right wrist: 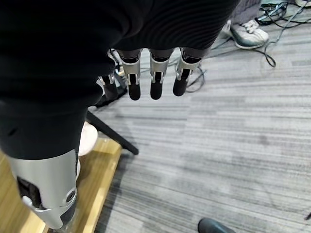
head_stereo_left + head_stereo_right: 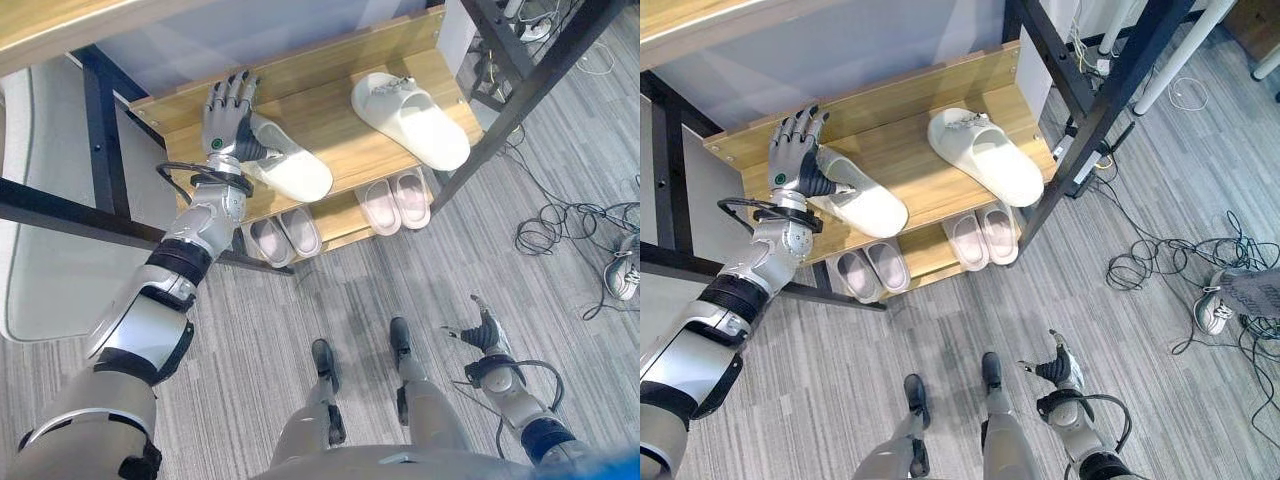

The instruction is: Arrange the slippers neatly on the shoe rack.

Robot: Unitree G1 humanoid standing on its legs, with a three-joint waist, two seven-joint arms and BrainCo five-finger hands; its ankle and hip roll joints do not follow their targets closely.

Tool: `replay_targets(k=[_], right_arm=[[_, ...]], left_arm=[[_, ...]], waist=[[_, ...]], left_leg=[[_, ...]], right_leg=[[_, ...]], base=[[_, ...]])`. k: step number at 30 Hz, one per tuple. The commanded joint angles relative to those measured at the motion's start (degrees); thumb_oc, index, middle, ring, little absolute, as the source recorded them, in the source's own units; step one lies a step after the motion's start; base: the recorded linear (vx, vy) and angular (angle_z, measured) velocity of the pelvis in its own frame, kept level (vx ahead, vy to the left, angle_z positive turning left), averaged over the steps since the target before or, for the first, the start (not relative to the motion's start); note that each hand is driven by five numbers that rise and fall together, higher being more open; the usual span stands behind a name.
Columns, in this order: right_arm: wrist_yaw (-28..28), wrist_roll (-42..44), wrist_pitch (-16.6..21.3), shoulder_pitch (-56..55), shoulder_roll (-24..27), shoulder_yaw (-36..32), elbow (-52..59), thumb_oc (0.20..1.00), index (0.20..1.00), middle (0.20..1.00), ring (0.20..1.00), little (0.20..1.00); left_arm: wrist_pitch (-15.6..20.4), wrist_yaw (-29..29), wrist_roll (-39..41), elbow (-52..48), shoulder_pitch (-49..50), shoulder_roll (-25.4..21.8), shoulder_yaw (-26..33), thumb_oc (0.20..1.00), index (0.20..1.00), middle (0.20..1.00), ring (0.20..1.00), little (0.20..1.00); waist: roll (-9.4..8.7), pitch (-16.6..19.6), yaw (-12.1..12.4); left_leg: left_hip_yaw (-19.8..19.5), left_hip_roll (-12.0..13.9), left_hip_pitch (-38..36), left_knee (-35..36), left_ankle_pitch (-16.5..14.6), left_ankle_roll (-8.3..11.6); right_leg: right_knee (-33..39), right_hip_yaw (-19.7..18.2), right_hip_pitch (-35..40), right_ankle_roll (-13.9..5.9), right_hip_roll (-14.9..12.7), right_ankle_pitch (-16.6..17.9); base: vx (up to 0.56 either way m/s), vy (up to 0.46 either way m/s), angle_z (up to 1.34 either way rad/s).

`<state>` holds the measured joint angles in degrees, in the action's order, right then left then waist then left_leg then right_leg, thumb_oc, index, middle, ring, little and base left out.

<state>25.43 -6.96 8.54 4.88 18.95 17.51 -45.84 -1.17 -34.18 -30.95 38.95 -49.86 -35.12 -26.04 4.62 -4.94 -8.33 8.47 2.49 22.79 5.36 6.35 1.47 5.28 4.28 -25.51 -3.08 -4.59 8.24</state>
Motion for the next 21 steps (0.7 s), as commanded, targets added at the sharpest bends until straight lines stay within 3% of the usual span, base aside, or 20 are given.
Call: replay_targets(k=[1, 16, 17, 19, 21], right_arm=[[0.9, 1.3, 1.7, -0.9, -0.2, -0.2, 1.2, 1.0, 1.0, 1.0, 1.0, 1.0], [1.8, 1.6, 2.6, 1.3, -0.2, 1.9, -0.2, 1.0, 1.0, 1.0, 1.0, 1.0], [1.9, 1.7, 2.6, 1.6, -0.2, 2.0, -0.3, 1.0, 1.0, 1.0, 1.0, 1.0], [1.9, 1.8, 2.4, 2.4, -0.3, 2.6, -0.5, 1.0, 1.0, 1.0, 1.0, 1.0], [1.8, 1.9, 2.3, 2.7, -0.4, 2.8, -0.4, 1.0, 1.0, 1.0, 1.0, 1.0]], left_arm=[[-0.8, -2.8, -1.7, 0.8, -1.5, -3.2, 2.0, 1.0, 1.0, 1.0, 1.0, 1.0], [-3.4, -2.0, -3.5, 15.9, -3.8, 1.2, -3.8, 1.0, 1.0, 1.0, 1.0, 1.0], [-3.3, -1.8, -3.5, 16.5, -3.8, 1.5, -4.0, 0.859, 0.859, 0.859, 0.859, 0.859], [-2.9, -1.0, -2.5, 17.2, -4.7, 3.0, -4.6, 0.2, 0.2, 0.2, 0.2, 0.2], [-2.8, -0.5, -2.0, 16.0, -5.2, 3.4, -4.7, 0.2, 0.2, 0.2, 0.2, 0.2]], waist=[[-1.38, 3.1, 1.0], [-2.36, 2.8, 0.6], [-2.4, 2.8, 0.6], [-2.45, 2.7, 0.5], [-2.32, 2.6, 0.6]], left_leg=[[-5.1, 0.6, 0.3, -0.4, -1.6, 3.88], [-5.3, 0.7, 0.9, -0.4, -1.6, 3.75], [-5.3, 0.7, 1.0, -0.4, -1.6, 3.76], [-5.2, 0.7, 1.1, -0.4, -1.6, 3.76], [-5.3, 0.8, 1.1, -0.4, -1.6, 3.73]], right_leg=[[-0.3, 2.6, 2.2, -6.15, -4.8, -1.4], [-0.3, 2.6, 1.5, -6.25, -4.8, -1.2], [-0.3, 2.6, 1.4, -6.25, -4.8, -1.2], [-0.3, 2.7, 1.2, -6.24, -4.8, -1.1], [-0.3, 2.7, 1.0, -6.22, -4.7, -1.1]], base=[[0.03, 0.007, 0.04], [0.0, 0.0, 0.0], [0.0, 0.0, 0.0], [0.0, 0.0, 0.0], [0.0, 0.0, 0.0]])
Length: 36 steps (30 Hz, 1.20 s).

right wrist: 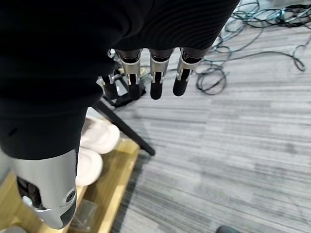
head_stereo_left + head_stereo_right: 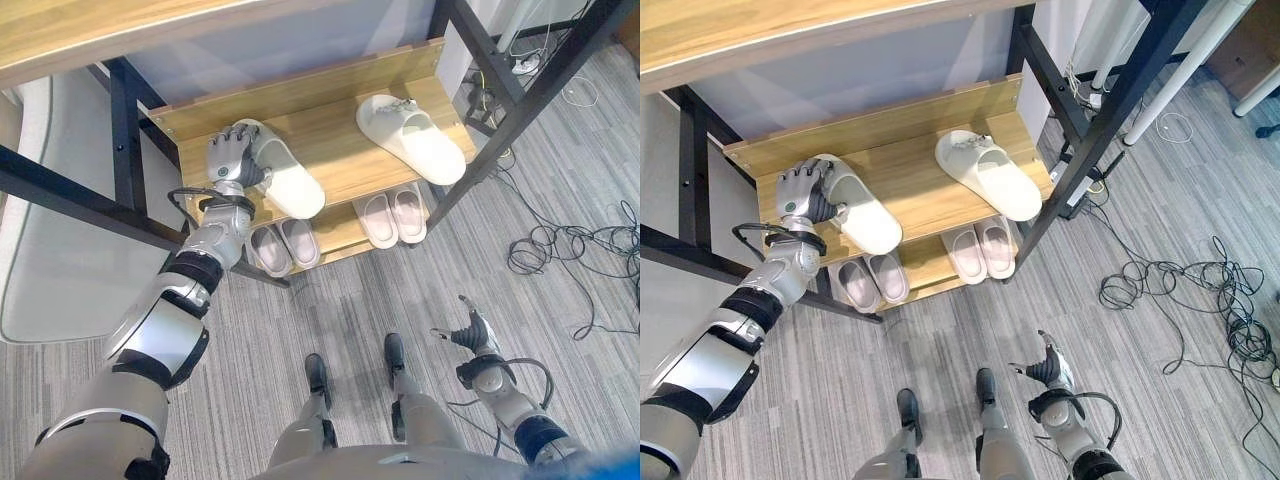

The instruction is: Arrange the slippers neatly on the shoe rack.

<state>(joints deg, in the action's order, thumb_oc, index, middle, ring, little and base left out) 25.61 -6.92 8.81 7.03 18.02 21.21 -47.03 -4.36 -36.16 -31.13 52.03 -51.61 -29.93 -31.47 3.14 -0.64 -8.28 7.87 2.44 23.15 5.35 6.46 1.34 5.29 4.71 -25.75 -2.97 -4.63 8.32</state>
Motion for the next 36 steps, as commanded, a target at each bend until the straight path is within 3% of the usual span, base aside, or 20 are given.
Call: replay_targets(k=[1, 6, 10, 20, 36], right_arm=[[1.6, 2.0, 2.0, 0.9, 0.4, -0.7, 0.5, 1.0, 1.0, 1.0, 1.0, 1.0], [2.3, 1.6, 2.1, 1.7, 0.3, -0.2, -2.1, 1.0, 1.0, 1.0, 1.0, 1.0], [2.7, 1.4, 2.4, 2.1, 0.7, 0.3, -2.5, 1.0, 1.0, 1.0, 1.0, 1.0], [4.0, 1.1, 2.6, 3.5, 0.9, 1.2, -3.7, 1.0, 1.0, 1.0, 1.0, 1.0], [5.2, 1.8, 4.0, 3.8, 0.5, 2.6, -4.4, 1.0, 1.0, 1.0, 1.0, 1.0]], left_arm=[[0.8, 1.6, -1.6, 2.5, -3.4, -1.1, 0.5, 0.2, 0.2, 0.2, 0.2, 0.2], [3.4, 0.8, -4.1, -5.4, -4.3, 0.9, -2.9, 0.2, 0.2, 0.2, 0.2, 0.2], [3.4, -0.3, -5.3, -6.9, -6.5, 1.5, -4.1, 0.2, 0.2, 0.2, 0.2, 0.2], [1.8, -1.7, -4.5, -1.8, -10.3, 6.2, -5.0, 0.2, 0.2, 0.2, 0.2, 0.2], [0.6, -4.4, -0.1, 6.8, -16.2, 8.7, -5.2, 0.2, 0.2, 0.2, 0.2, 0.2]], waist=[[-0.79, -1.7, 0.5], [-0.38, -2.1, 0.4], [-0.43, -2.3, 0.1], [-0.76, -3.1, -1.1], [-1.29, -4.1, -2.8]], left_leg=[[-4.7, 0.8, 0.7, -0.4, -1.8, 3.84], [-4.5, 1.0, 1.3, -0.4, -1.8, 3.83], [-4.3, 1.2, 1.4, -0.4, -1.8, 3.86], [-3.4, 2.3, 2.2, -0.4, -1.6, 4.06], [-2.4, 4.1, 2.3, -0.4, -1.6, 4.46]], right_leg=[[-0.3, 2.2, 1.2, -6.26, -4.7, -1.2], [-0.3, 1.8, 0.4, -6.27, -4.6, -1.1], [-0.3, 1.6, 0.3, -6.17, -4.4, -1.2], [-0.4, 0.5, -1.6, -5.84, -3.4, -1.0], [-0.7, -0.4, -3.3, -5.13, -1.8, -1.3]], base=[[0.0, 0.0, 0.0], [0.0, -0.015, 0.0], [0.01, -0.036, -0.06], [0.01, -0.051, -0.05], [0.02, -0.047, -0.04]])
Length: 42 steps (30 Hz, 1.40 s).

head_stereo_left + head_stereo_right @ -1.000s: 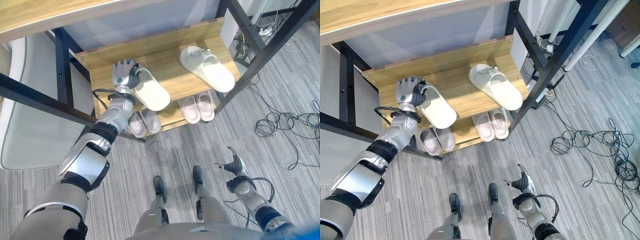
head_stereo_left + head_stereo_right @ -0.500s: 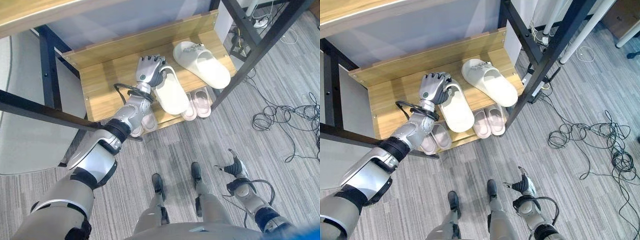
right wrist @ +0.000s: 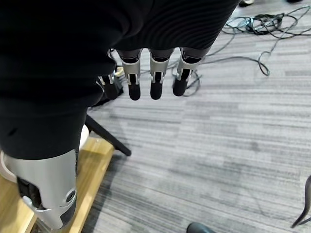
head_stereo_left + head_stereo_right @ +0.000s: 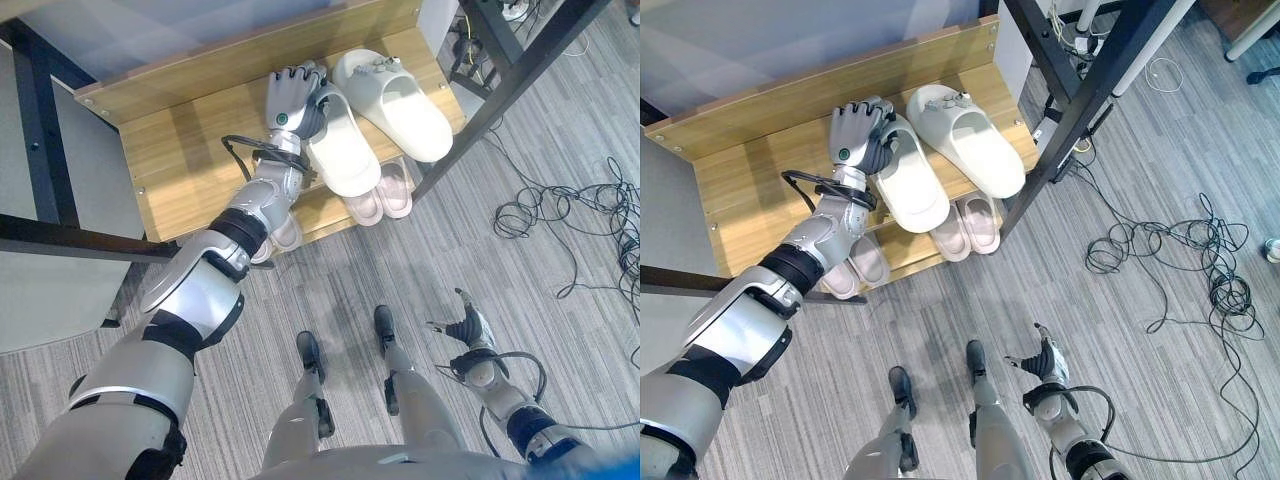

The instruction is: Arrange the slippers neatly on the shoe rack.

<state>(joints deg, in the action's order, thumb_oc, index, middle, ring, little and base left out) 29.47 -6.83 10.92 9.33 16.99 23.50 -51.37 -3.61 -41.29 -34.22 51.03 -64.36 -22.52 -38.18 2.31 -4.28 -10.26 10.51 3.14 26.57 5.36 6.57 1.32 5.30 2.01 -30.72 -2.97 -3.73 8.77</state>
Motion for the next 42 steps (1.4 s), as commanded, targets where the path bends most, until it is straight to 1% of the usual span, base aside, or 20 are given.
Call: replay_targets(k=[1, 7, 11, 14, 15, 16, 17, 18, 25, 27, 31, 33, 36, 39, 42], right_arm=[[1.6, 1.7, 2.0, 1.4, 1.4, 0.3, -0.1, 1.0, 1.0, 1.0, 1.0, 1.0], [1.9, 2.1, 2.6, 1.2, 1.4, 0.4, -0.4, 1.0, 1.0, 1.0, 1.0, 1.0], [1.8, 2.5, 3.1, 1.1, 1.4, 0.5, -0.3, 1.0, 1.0, 1.0, 1.0, 1.0], [2.0, 2.6, 3.3, 0.9, 1.3, 1.0, -0.7, 1.0, 1.0, 1.0, 1.0, 1.0], [2.1, 2.6, 3.4, 1.1, 1.3, 1.1, -0.8, 1.0, 1.0, 1.0, 1.0, 1.0], [2.1, 2.6, 3.4, 1.1, 1.2, 1.1, -0.9, 1.0, 1.0, 1.0, 1.0, 1.0], [2.1, 2.6, 3.4, 1.1, 1.2, 1.1, -0.9, 1.0, 1.0, 1.0, 1.0, 1.0], [2.2, 2.5, 3.5, 1.3, 1.0, 1.3, -1.1, 1.0, 1.0, 1.0, 1.0, 1.0], [2.4, 2.6, 3.8, 1.0, 0.5, 1.7, -1.5, 1.0, 1.0, 1.0, 1.0, 1.0], [2.6, 2.6, 3.9, 0.7, 0.7, 1.5, -1.4, 1.0, 1.0, 1.0, 1.0, 1.0], [2.5, 2.5, 3.9, -0.4, 1.0, 1.2, -0.8, 1.0, 1.0, 1.0, 1.0, 1.0], [2.2, 2.8, 3.9, -0.6, 1.3, 0.9, -0.3, 1.0, 1.0, 1.0, 1.0, 1.0], [1.9, 2.8, 3.3, -0.8, 1.4, 0.4, 0.1, 1.0, 1.0, 1.0, 1.0, 1.0], [1.9, 2.9, 2.7, -0.6, 1.0, -0.1, -0.2, 1.0, 1.0, 1.0, 1.0, 1.0], [1.5, 3.4, 1.8, -0.2, 0.7, -0.8, -0.1, 1.0, 1.0, 1.0, 1.0, 1.0]], left_arm=[[-0.2, 0.9, 3.0, 7.9, -3.6, 1.7, 1.3, 0.2, 0.2, 0.2, 0.2, 0.2], [-0.5, 0.4, 3.6, 10.5, -4.7, 3.4, 0.7, 0.2, 0.2, 0.2, 0.2, 0.2], [-0.7, 0.3, 4.2, 11.9, -5.9, 4.2, 0.5, 0.2, 0.2, 0.2, 0.2, 0.2], [-1.0, 0.0, 4.3, 12.7, -6.9, 4.3, -0.4, 0.2, 0.2, 0.2, 0.2, 0.2], [-1.0, -0.1, 4.3, 12.9, -7.1, 4.2, -0.4, 0.338, 0.338, 0.338, 0.338, 0.338], [-1.1, -0.1, 4.3, 13.1, -7.5, 4.1, -0.4, 0.555, 0.555, 0.555, 0.555, 0.555], [-1.1, -0.1, 4.3, 13.1, -7.5, 4.1, -0.4, 0.837, 0.837, 0.837, 0.837, 0.837], [-1.2, -0.3, 4.2, 13.3, -7.7, 4.0, -0.5, 1.0, 1.0, 1.0, 1.0, 1.0], [-0.9, -1.1, 5.2, 13.1, -8.1, 4.1, -0.4, 1.0, 1.0, 1.0, 1.0, 1.0], [-0.6, -2.2, 6.8, 12.6, -8.5, 4.0, 0.4, 1.0, 1.0, 1.0, 1.0, 1.0], [-0.4, -3.8, 8.0, 10.3, -9.1, 2.4, 1.5, 1.0, 1.0, 1.0, 1.0, 1.0], [-0.3, -4.5, 8.4, 8.2, -9.2, 1.3, 2.1, 1.0, 1.0, 1.0, 1.0, 1.0], [0.5, -5.0, 9.1, 2.0, -7.7, -0.7, 3.7, 1.0, 1.0, 1.0, 1.0, 1.0], [2.2, -4.8, 10.9, -2.4, -5.8, -1.1, 5.6, 1.0, 1.0, 1.0, 1.0, 1.0], [5.1, -4.3, 14.8, -8.7, -2.0, -1.8, 9.0, 1.0, 1.0, 1.0, 1.0, 1.0]], waist=[[-0.55, -0.4, -0.8], [-0.74, -0.4, -1.5], [-1.15, 0.0, -2.1], [-1.79, 0.1, -2.7], [-1.87, 0.0, -2.7], [-1.99, 0.0, -2.8], [-2.0, -0.1, -2.8], [-2.15, -0.1, -2.8], [-2.59, 0.2, -3.0], [-2.33, 0.5, -2.8], [-1.78, 1.0, -2.5], [-1.52, 1.3, -2.3], [-1.29, 1.6, -1.5], [-1.2, 1.8, -1.0], [-1.08, 2.0, -0.2]], left_leg=[[-5.0, 3.6, -1.4, -0.4, -2.0, 4.55], [-4.8, 3.9, -1.5, -0.4, -2.2, 4.54], [-4.8, 4.2, -1.8, -0.4, -2.3, 4.63], [-4.5, 4.8, -2.4, -0.4, -2.5, 4.79], [-4.4, 4.8, -2.4, -0.4, -2.6, 4.79], [-4.3, 4.9, -2.5, -0.4, -2.6, 4.8], [-4.3, 4.9, -2.5, -0.4, -2.6, 4.8], [-4.2, 5.0, -2.5, -0.4, -2.6, 4.83], [-3.9, 5.3, -2.8, -0.4, -3.0, 4.81], [-4.2, 5.1, -3.1, -0.4, -3.2, 4.68], [-4.6, 4.7, -3.5, -0.4, -3.4, 4.55], [-4.8, 4.5, -3.6, -0.4, -3.5, 4.55], [-5.3, 4.2, -3.9, -0.4, -3.6, 4.45], [-5.7, 3.8, -3.7, -0.4, -3.3, 4.35], [-5.9, 3.5, -3.8, -0.4, -3.2, 4.34]], right_leg=[[-0.7, 2.2, 1.8, -5.1, -2.5, -2.0], [-0.7, 1.9, 1.7, -4.96, -2.1, -2.1], [-0.9, 1.9, 1.8, -4.83, -1.9, -2.2], [-1.0, 2.0, 2.1, -4.76, -1.3, -2.5], [-1.0, 1.9, 2.1, -4.75, -1.2, -2.6], [-0.9, 1.9, 2.0, -4.76, -1.2, -2.5], [-0.9, 1.8, 2.0, -4.76, -1.2, -2.5], [-0.9, 1.8, 1.8, -4.77, -1.0, -2.4], [-0.9, 2.1, 1.9, -4.76, -0.8, -2.4], [-1.0, 2.4, 2.2, -4.66, -0.9, -2.6], [-0.9, 2.9, 3.0, -4.68, -1.2, -2.8], [-0.9, 3.2, 3.3, -4.71, -1.3, -2.9], [-0.8, 3.8, 4.1, -4.7, -1.5, -3.1], [-0.7, 4.1, 4.4, -4.64, -1.7, -3.0], [-0.5, 4.6, 5.0, -4.67, -1.9, -3.0]], base=[[0.03, -0.046, -0.02], [0.01, -0.019, -0.01], [0.04, -0.047, -0.01], [0.05, -0.057, -0.09], [0.04, -0.032, -0.11], [0.01, -0.013, -0.09], [0.01, -0.015, -0.06], [0.02, -0.014, -0.05], [0.01, -0.006, -0.01], [0.0, 0.0, 0.0], [0.0, 0.0, 0.0], [0.0, 0.0, 0.0], [0.0, 0.0, 0.0], [-0.02, 0.01, 0.08], [-0.02, 0.017, 0.06]])
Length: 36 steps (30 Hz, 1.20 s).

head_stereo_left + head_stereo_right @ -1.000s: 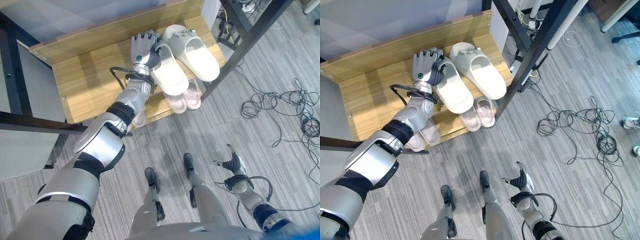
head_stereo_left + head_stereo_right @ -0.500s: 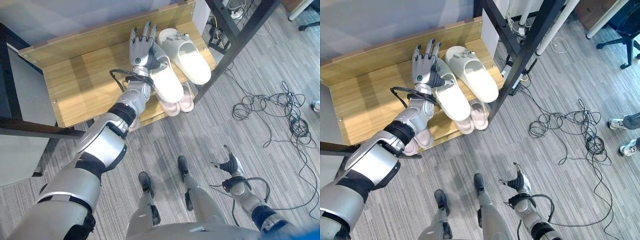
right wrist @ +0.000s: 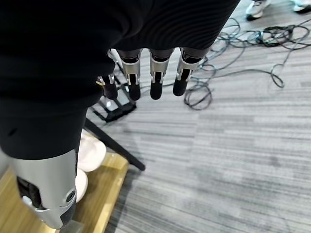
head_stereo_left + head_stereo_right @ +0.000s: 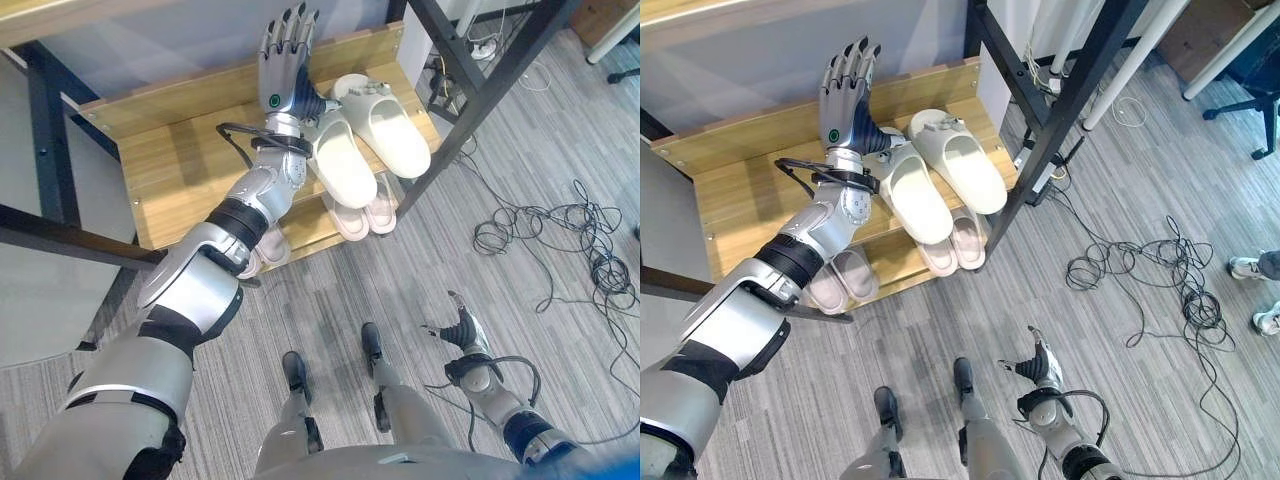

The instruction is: Arrange the slippers neatly on the shoe rack.

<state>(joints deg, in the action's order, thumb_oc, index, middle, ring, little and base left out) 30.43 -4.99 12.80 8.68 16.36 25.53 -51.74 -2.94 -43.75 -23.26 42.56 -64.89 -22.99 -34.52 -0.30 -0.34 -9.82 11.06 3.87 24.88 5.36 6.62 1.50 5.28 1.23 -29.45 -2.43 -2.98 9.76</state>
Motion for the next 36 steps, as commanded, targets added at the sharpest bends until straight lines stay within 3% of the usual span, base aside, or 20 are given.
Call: replay_targets(k=[1, 7, 12, 19, 36], right_arm=[[0.4, 1.7, -0.3, 0.6, 1.2, -3.1, 0.3, 1.0, 1.0, 1.0, 1.0, 1.0], [-0.3, 3.0, -1.3, 2.0, 0.6, -4.8, -0.3, 1.0, 1.0, 1.0, 1.0, 1.0], [-0.8, 4.3, -2.5, 2.9, -0.6, -5.7, -2.0, 1.0, 1.0, 1.0, 1.0, 1.0], [-0.2, 4.3, -2.6, 4.1, -1.2, -4.7, -3.0, 1.0, 1.0, 1.0, 1.0, 1.0], [1.4, 4.6, -2.7, 6.9, -1.0, -3.7, -4.0, 1.0, 1.0, 1.0, 1.0, 1.0]], left_arm=[[5.3, -1.5, 4.5, -2.0, -0.3, -1.6, 6.2, 1.0, 1.0, 1.0, 1.0, 1.0], [8.8, 1.0, 6.3, -12.7, 10.9, -2.7, 10.5, 1.0, 1.0, 1.0, 1.0, 1.0], [10.6, 5.9, 6.8, -16.5, 20.3, 1.1, 10.2, 1.0, 1.0, 1.0, 1.0, 1.0], [11.2, 8.0, 7.1, -15.5, 21.5, 4.3, 7.4, 1.0, 1.0, 1.0, 1.0, 1.0], [8.4, 7.6, 5.6, -4.4, 19.5, 9.3, 3.8, 1.0, 1.0, 1.0, 1.0, 1.0]], waist=[[1.56, -1.8, -0.3], [1.52, -1.6, 1.6], [1.61, -1.5, 3.2], [1.9, -2.0, 3.6], [1.88, -3.2, 2.5]], left_leg=[[-6.6, 2.6, -2.1, -0.4, -3.2, 4.12], [-7.8, 1.8, -2.5, -0.4, -3.1, 3.94], [-9.4, 0.6, -2.2, -0.4, -2.6, 3.65], [-9.9, 0.4, -1.4, -0.4, -2.2, 3.58], [-8.6, 1.4, -0.3, -0.4, -1.6, 3.69]], right_leg=[[-0.5, 5.6, 3.8, -5.2, -2.7, -3.9], [-0.5, 6.6, 5.3, -5.12, -3.3, -4.0], [-0.8, 7.7, 6.0, -4.96, -4.1, -4.0], [-1.0, 7.8, 5.4, -4.86, -4.3, -3.8], [-0.9, 6.4, 3.3, -4.7, -3.4, -3.6]], base=[[-0.03, 0.024, 0.11], [-0.02, 0.02, 0.12], [-0.03, 0.03, 0.19], [-0.02, 0.012, 0.07], [0.0, -0.018, -0.03]])
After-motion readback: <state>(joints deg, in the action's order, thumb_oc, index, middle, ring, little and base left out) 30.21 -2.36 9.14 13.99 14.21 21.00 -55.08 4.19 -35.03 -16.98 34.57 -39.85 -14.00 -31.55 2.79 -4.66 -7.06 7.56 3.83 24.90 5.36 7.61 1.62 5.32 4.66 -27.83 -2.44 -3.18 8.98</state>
